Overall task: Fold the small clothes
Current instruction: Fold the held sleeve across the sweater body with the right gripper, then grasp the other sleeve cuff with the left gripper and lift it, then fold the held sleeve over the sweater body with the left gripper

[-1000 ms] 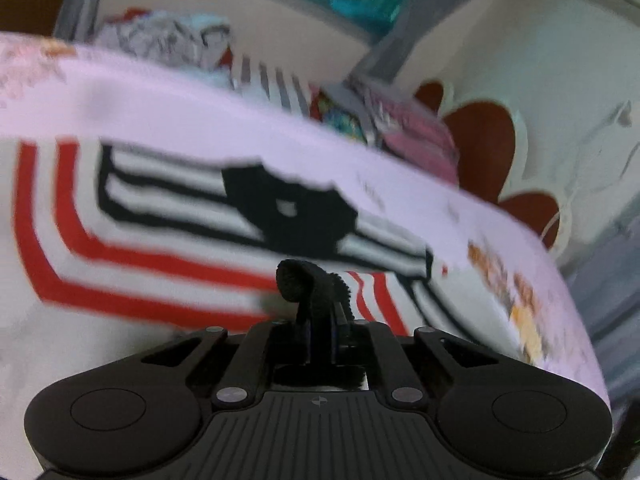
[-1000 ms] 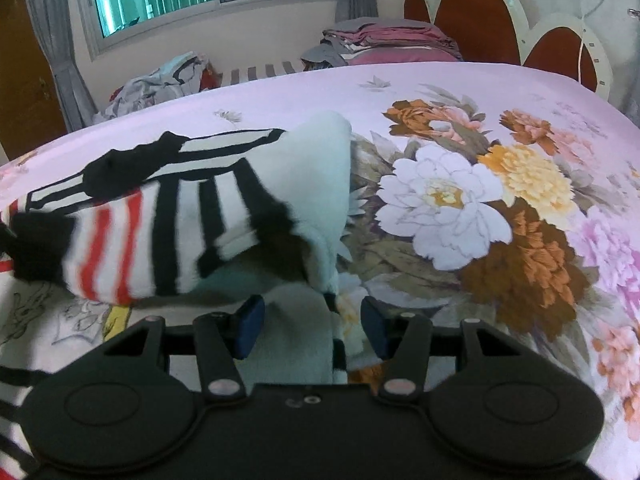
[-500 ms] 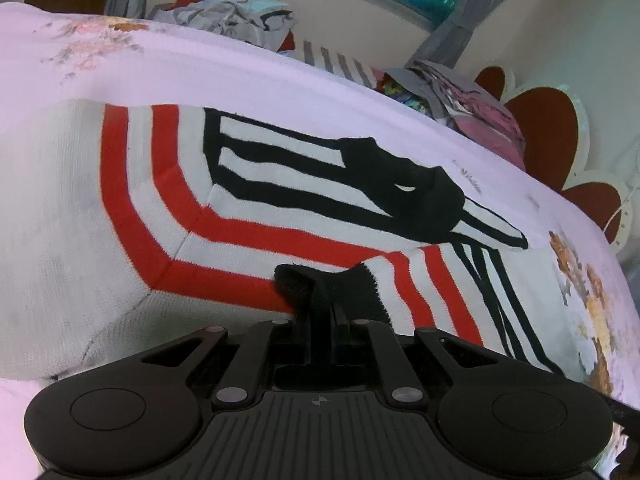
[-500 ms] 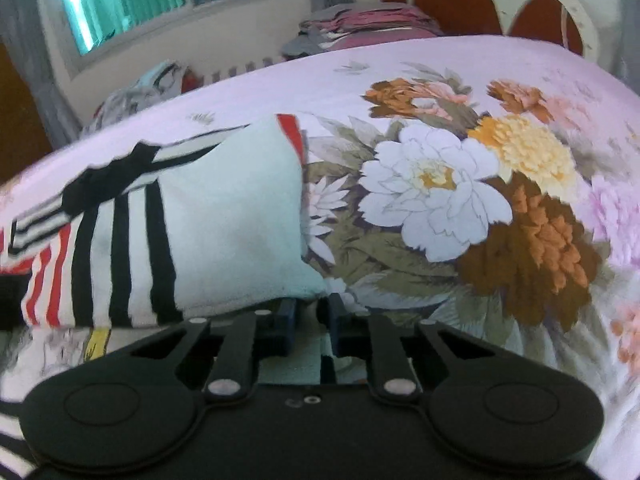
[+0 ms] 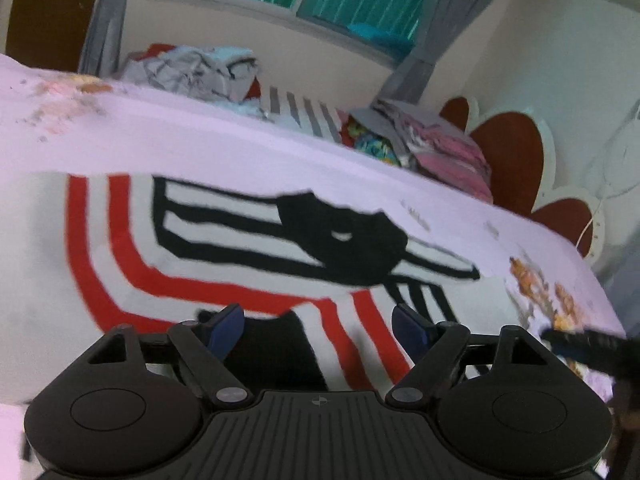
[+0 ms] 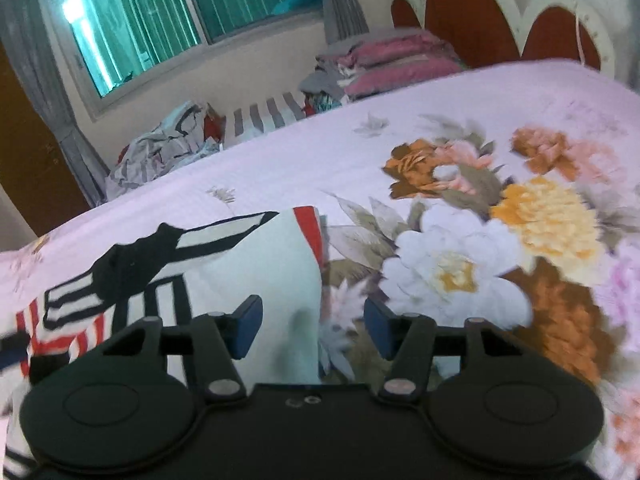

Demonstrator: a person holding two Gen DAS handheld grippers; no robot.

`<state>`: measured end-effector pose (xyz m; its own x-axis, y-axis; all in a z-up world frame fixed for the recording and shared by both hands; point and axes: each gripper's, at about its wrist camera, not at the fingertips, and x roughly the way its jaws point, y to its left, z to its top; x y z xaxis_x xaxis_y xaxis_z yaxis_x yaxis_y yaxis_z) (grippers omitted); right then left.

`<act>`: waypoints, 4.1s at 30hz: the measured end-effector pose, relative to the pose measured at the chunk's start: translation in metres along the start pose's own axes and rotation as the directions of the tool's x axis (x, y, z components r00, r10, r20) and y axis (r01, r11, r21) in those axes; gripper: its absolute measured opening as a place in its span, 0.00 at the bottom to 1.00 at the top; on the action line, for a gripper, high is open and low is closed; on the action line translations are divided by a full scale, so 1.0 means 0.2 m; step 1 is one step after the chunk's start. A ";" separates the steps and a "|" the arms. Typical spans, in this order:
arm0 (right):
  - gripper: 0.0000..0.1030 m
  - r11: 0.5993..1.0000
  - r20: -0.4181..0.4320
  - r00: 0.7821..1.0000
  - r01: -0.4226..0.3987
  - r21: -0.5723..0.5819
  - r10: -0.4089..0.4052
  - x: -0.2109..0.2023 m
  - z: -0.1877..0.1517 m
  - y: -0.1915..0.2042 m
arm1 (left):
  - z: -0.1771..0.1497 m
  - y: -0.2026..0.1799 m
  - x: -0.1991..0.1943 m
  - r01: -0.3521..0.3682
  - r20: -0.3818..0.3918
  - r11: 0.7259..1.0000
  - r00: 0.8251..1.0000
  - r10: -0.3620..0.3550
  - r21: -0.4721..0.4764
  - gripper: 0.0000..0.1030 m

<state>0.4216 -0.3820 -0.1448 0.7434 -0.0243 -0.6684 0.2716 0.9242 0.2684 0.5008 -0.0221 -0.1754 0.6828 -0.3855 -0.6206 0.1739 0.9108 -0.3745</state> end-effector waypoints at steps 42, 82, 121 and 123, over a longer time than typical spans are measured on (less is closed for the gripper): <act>0.37 0.928 -0.091 0.993 -0.097 -0.361 0.069 0.07 -0.28 0.75 | -0.15 0.69 -0.61 -0.311 -0.001 0.924 0.948 0.319 -0.224 0.77; 0.42 0.917 -0.130 0.968 -0.246 -0.315 0.215 0.09 -0.38 1.16 | 0.17 0.76 -0.59 -0.001 0.278 0.984 0.959 0.051 -0.179 0.05; 0.06 0.944 0.037 0.990 -0.117 -0.309 0.135 -0.04 -0.23 0.92 | -0.23 0.56 -0.31 -0.278 0.086 0.954 0.959 0.269 0.117 0.36; 0.06 0.956 0.000 0.996 -0.091 -0.278 0.095 0.00 -0.22 0.82 | -0.25 0.58 -0.31 -0.273 0.090 0.956 0.960 0.264 0.107 0.33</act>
<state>0.4385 -0.2135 -0.1319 0.7654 0.0634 -0.6404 0.0223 0.9919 0.1248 0.4441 0.0994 -0.2145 0.7652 -0.1164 -0.6332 0.0557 0.9918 -0.1150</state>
